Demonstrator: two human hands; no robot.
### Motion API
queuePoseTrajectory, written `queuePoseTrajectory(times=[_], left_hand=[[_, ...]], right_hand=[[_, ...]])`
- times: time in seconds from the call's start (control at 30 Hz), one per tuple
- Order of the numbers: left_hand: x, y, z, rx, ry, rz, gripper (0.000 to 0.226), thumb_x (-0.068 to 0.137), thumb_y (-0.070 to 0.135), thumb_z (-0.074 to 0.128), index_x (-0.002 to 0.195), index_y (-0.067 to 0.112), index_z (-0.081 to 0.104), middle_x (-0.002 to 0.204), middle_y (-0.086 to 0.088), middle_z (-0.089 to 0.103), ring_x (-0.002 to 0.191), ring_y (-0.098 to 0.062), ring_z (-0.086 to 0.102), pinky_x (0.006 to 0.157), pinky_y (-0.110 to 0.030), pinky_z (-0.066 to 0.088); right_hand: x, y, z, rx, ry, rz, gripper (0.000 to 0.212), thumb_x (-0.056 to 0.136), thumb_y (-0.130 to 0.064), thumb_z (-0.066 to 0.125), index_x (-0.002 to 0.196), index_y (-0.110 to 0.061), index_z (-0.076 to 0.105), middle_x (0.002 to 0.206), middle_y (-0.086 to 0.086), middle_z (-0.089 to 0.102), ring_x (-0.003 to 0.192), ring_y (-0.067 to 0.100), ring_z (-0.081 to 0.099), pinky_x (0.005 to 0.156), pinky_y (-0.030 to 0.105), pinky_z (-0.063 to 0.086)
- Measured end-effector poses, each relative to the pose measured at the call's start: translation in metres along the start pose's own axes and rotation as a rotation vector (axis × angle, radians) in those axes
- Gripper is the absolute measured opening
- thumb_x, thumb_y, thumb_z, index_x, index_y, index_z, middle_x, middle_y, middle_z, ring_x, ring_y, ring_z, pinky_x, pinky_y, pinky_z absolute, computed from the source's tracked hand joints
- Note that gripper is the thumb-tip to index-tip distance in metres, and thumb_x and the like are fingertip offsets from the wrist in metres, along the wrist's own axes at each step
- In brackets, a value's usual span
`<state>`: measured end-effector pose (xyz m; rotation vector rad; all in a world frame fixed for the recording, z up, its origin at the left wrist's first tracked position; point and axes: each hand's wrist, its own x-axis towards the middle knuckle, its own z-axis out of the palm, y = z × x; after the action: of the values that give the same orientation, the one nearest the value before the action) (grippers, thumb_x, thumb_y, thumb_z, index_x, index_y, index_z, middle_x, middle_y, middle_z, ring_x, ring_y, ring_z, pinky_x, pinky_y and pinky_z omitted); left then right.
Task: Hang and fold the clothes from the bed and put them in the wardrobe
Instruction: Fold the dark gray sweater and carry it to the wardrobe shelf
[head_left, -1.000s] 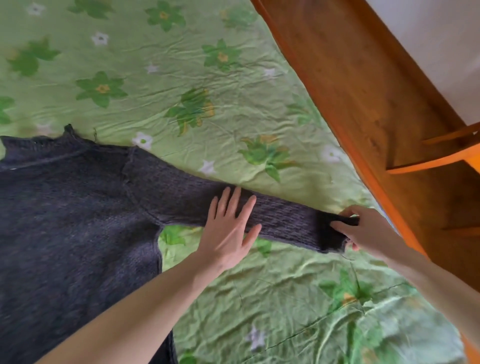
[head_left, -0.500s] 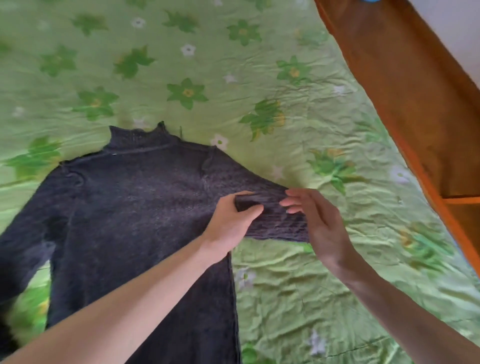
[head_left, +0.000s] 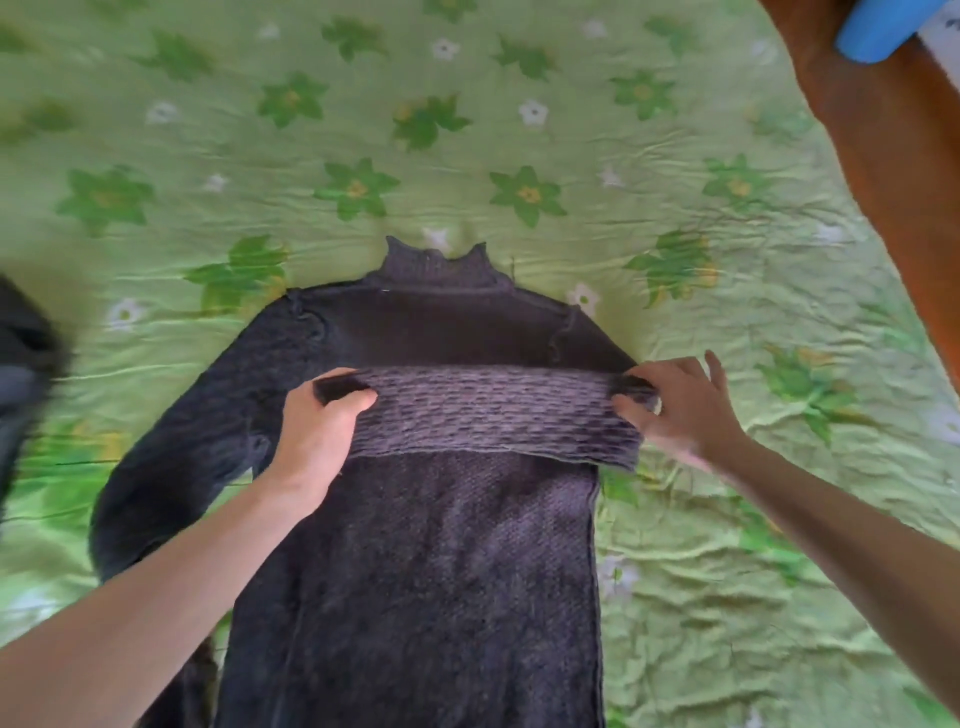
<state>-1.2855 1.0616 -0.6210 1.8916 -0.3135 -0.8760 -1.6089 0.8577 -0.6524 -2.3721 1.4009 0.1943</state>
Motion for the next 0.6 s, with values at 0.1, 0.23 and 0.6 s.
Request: queuePoseTrajectory(times=[0.1,0.23,0.6], left_hand=[[0.019,-0.011,-0.024,0.035,0.051,0.005,0.014,0.099,0.005,0.068,0.109,0.014,0.071,0.099,0.0,0.069,0.087,-0.009,0.062,0.086,-0.026,0.043],[0.045,-0.021,-0.047,0.099,0.161,0.051,0.007,0.097,0.01,0.072,0.101,0.015,0.072,0.089,0.01,0.068,0.086,-0.012,0.064,0.086,-0.029,0.047],[0.094,-0.019,-0.072,0.179,0.152,0.094,0.005,0.097,0.02,0.075,0.095,0.018,0.07,0.084,0.013,0.066,0.078,0.0,0.059,0.072,-0.027,0.046]], right_hand=[[0.019,-0.017,-0.008,-0.01,0.053,0.009,0.048,0.086,-0.073,0.054,0.103,-0.032,0.073,0.096,-0.001,0.069,0.122,0.03,0.053,0.124,0.053,0.012],[0.037,-0.048,-0.011,-0.089,0.168,-0.094,0.041,0.095,-0.06,0.06,0.097,-0.02,0.069,0.087,0.004,0.065,0.108,0.036,0.054,0.112,0.05,0.03],[0.053,-0.087,0.032,-0.263,0.385,0.07,0.036,0.102,-0.041,0.058,0.114,-0.008,0.06,0.111,0.02,0.061,0.108,0.043,0.049,0.1,0.057,0.039]])
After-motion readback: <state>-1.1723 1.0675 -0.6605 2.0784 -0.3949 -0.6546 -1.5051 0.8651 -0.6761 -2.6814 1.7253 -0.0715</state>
